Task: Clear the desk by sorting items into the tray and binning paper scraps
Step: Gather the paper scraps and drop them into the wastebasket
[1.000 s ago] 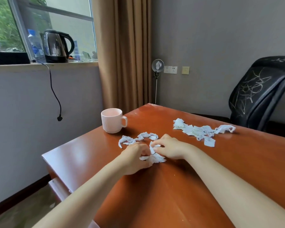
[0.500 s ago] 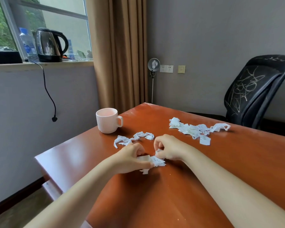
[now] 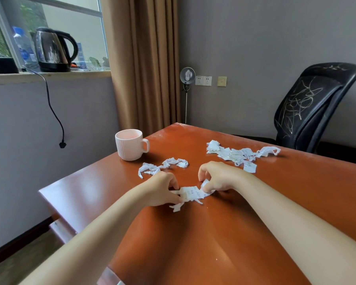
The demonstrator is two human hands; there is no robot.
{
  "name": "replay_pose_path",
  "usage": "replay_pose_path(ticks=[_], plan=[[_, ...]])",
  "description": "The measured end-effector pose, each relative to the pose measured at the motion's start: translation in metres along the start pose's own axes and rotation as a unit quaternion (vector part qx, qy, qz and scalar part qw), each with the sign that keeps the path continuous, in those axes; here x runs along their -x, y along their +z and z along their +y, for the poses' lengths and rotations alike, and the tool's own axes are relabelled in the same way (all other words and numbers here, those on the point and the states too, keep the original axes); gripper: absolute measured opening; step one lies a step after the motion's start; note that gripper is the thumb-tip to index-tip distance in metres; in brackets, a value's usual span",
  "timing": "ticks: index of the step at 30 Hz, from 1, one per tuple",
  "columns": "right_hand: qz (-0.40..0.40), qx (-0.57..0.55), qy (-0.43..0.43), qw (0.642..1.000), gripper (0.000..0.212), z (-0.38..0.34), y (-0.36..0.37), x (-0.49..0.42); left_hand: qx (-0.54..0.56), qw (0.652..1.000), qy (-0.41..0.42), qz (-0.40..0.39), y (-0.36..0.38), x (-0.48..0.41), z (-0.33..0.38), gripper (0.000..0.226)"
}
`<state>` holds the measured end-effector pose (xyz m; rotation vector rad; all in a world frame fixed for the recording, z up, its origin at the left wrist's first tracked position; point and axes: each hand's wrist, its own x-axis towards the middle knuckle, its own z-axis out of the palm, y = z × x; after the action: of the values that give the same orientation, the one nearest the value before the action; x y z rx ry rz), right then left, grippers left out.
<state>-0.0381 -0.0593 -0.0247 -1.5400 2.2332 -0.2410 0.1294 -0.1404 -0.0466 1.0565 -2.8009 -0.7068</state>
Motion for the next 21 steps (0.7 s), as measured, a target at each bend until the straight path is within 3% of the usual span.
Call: replay_pose_path(ticks=[4,8,12,18,21], plan=[[-0.018,0.024,-0.002,1.000,0.032,0.011,-0.011,0.010,0.063,0.996,-0.021,-0.065,-0.012,0.011,0.002,0.027],[0.012,0.021,0.018,1.000,0.024,0.019,-0.014,0.016,0.104,0.993,-0.022,-0.059,-0.014,0.014,0.006,0.027],[0.016,0.024,0.075,0.997,0.041,0.022,-0.010,0.017,0.029,0.998,-0.021,-0.054,-0.008,0.014,0.006,0.040],[0.018,0.035,0.072,0.997,0.041,0.006,0.004,0.013,-0.011,1.000,-0.008,-0.019,0.005,0.010,0.010,0.047],[0.017,0.019,0.059,0.998,0.024,0.000,0.005,0.013,-0.009,1.000,-0.001,-0.020,0.005,0.009,0.013,0.040]])
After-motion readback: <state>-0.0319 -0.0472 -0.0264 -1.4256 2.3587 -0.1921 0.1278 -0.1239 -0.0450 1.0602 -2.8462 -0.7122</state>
